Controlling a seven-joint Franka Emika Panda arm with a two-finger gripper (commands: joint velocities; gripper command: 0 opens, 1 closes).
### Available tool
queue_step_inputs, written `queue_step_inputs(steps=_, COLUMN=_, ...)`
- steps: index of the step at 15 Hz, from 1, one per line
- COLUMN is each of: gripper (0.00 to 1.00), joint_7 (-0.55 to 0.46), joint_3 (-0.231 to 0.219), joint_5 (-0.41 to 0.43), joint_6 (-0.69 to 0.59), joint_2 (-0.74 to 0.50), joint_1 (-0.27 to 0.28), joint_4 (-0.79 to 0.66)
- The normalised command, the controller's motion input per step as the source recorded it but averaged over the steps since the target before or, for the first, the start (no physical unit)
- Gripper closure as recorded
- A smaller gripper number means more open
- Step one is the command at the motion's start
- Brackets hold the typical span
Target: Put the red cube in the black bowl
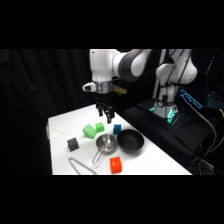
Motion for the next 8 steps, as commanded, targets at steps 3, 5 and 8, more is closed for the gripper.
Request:
queue_step_inputs(steps=3, gripper=0.0, joint_7=0.51, joint_3=0.083, joint_5=-0.181, joint_6=0.08, joint_2=0.21, joint_1=0.16, joint_4=0.2)
queue_step_inputs(steps=5, gripper=0.0, joint_7=0.48, joint_3=0.063, joint_5=-0.192, joint_6=0.05, joint_2=0.28, joint_1=0.171, joint_4=0.31)
queue_step_inputs(steps=8, gripper=0.0, joint_7=0.48, joint_3=0.004, joint_5=-0.24, joint_6=0.04, joint_2=0.37, joint_1=0.168, joint_4=0.4)
